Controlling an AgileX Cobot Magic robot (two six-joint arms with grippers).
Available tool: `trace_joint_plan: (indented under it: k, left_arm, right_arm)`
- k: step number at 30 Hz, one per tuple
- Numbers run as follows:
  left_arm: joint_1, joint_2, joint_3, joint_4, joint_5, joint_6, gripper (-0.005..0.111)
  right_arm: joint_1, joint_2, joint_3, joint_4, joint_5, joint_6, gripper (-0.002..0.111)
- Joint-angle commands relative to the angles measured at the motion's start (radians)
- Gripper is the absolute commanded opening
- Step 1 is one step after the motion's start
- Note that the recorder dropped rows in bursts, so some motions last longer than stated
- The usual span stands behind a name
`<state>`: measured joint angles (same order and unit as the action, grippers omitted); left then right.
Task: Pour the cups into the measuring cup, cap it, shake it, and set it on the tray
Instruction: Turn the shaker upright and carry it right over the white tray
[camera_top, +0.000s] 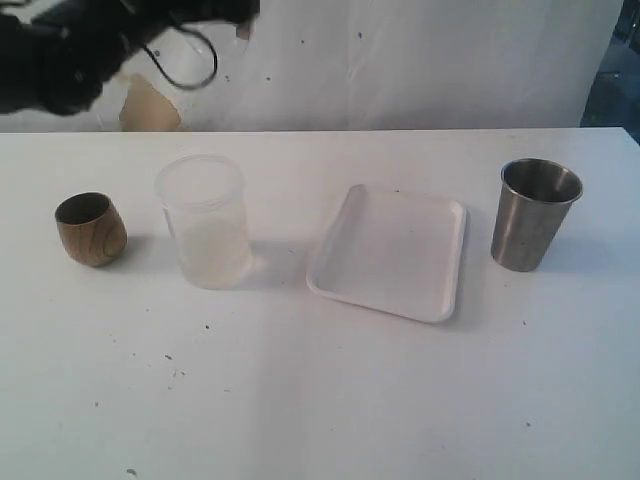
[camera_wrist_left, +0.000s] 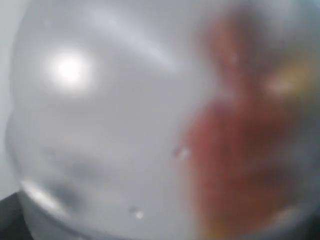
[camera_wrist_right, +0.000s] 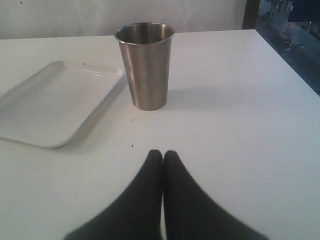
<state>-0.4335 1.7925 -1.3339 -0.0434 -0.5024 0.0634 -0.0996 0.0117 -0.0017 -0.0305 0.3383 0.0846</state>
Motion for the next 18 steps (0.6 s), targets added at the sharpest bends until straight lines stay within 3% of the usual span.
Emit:
trace_joint_plan:
  k: [1, 4, 6, 12, 18]
  left_arm:
    - [-0.007, -0.039, -0.052, 0.164, 0.225, -0.631, 0.0]
    - [-0.071, -0.037, -0.05, 0.608, 0.227, -0.836, 0.0]
    - [-0.115, -0.027, -0.05, 0.759, 0.216, -0.975, 0.0]
    - [-0.197, 0.084, -0.05, 0.806, 0.003, -0.991, 0.0]
    - [-0.23, 0.225, -0.05, 0.802, -0.113, -0.773, 0.0]
  right_arm:
    - [0.001, -0.001, 0.002, -0.004, -0.004, -0.001, 0.0]
    - [0.001, -0.001, 0.002, -0.004, -0.004, -0.001, 0.0]
    - [0.001, -0.001, 0.002, -0.004, -0.004, -0.001, 0.0]
    - [0.001, -0.001, 0.002, -0.004, -0.004, -0.001, 0.0]
    - [0.001, -0.001, 0.002, -0.004, -0.004, -0.001, 0.0]
